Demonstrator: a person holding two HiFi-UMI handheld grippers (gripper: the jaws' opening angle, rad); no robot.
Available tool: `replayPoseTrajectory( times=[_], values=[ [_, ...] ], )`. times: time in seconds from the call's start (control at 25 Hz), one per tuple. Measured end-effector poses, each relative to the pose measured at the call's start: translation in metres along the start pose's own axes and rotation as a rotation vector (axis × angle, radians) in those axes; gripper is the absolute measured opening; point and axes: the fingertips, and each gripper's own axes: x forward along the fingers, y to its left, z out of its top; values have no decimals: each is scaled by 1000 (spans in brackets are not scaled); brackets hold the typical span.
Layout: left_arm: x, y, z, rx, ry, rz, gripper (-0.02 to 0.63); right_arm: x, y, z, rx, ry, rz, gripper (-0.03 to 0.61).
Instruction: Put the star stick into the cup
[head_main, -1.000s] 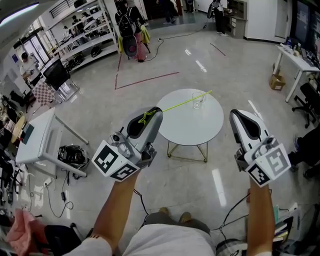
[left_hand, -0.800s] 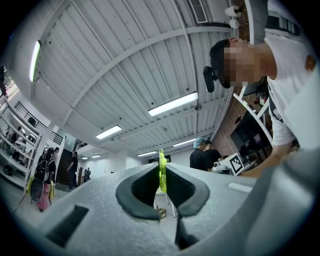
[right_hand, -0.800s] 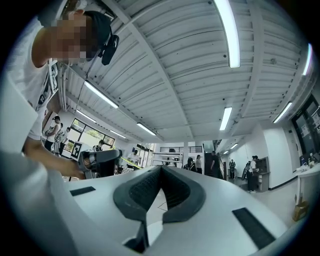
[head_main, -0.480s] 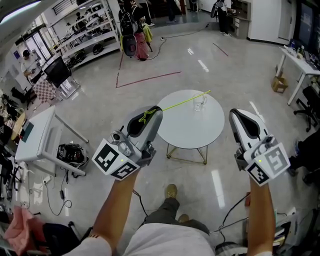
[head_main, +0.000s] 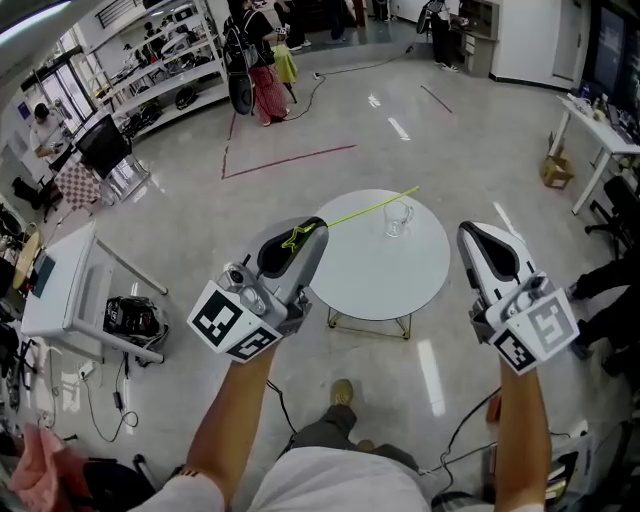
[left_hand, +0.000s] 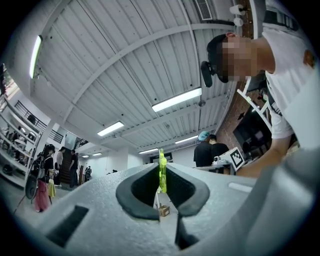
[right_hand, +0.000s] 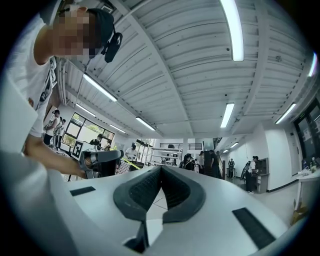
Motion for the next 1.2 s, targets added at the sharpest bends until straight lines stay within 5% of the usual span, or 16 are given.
replayPoseTrajectory(
  times=[0.68,1.2],
  values=[
    [54,118,-70,-24,75,-81,27,101,-65,-39,-16,57,-79,11],
    [80,163,-121,-71,177,-192,28,145,-96,-76,-12,125,-151,11]
  ],
)
